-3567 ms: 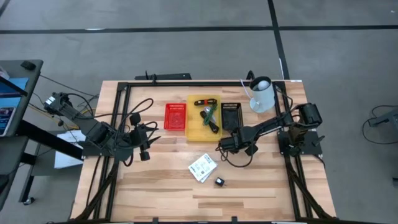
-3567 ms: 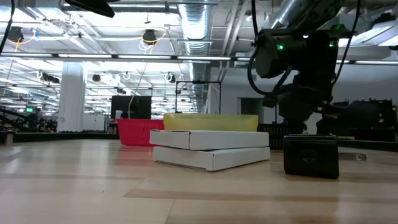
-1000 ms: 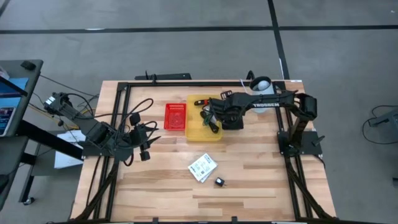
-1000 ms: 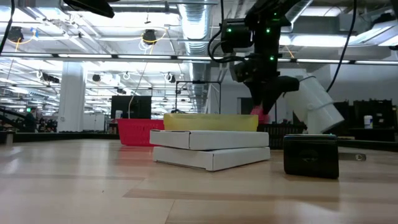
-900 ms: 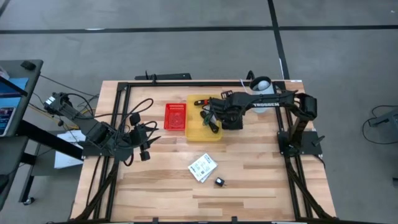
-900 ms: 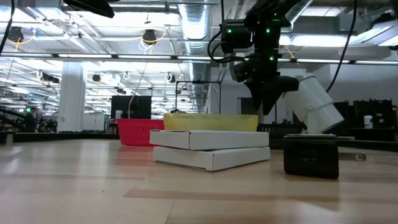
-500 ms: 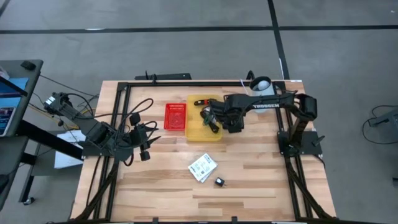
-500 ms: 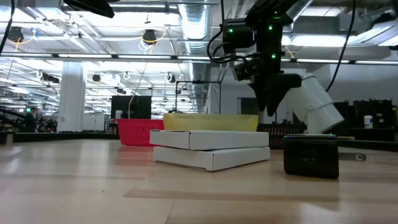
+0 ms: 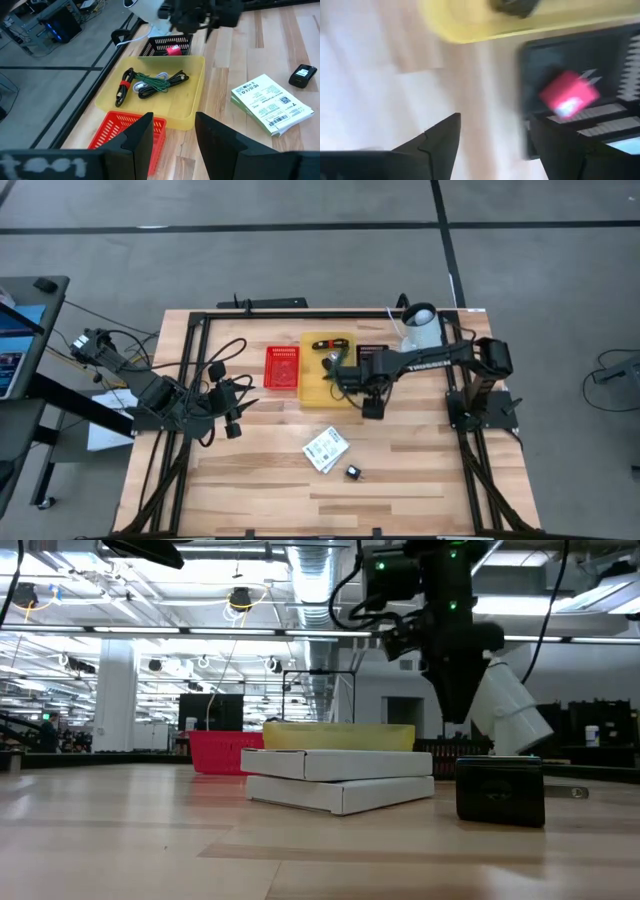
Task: Pick and place items into bin
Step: Put the black charger adapter in the black bin
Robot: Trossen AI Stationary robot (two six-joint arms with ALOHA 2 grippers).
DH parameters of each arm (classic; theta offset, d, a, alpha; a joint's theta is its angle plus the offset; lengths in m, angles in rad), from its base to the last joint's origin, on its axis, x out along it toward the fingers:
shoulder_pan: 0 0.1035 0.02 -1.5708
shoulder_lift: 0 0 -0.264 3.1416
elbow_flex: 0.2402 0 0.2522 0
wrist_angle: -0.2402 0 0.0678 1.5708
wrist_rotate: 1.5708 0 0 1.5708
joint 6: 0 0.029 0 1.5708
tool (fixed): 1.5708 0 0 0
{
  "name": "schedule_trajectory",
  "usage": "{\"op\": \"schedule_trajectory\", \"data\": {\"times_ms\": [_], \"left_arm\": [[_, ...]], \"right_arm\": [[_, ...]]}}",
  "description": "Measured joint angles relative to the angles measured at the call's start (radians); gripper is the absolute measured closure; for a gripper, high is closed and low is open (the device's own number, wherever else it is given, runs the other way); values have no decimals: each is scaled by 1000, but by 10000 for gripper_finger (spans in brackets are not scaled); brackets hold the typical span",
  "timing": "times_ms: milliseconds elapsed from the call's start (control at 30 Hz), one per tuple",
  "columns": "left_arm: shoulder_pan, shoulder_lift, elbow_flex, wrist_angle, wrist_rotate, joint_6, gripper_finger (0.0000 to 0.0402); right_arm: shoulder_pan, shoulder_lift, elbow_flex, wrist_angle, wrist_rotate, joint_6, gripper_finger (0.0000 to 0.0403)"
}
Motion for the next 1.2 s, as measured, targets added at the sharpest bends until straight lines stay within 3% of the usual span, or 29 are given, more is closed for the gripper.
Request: {"op": "schedule_trajectory", "data": {"times_ms": [433,1200], "left_arm": [[0,0,0,0,0,0,264],[0,0,0,0,0,-25,264]], "right_arm": [[178,0,0,144,-277,354,147],[345,0,0,324,-296,658,146]]}}
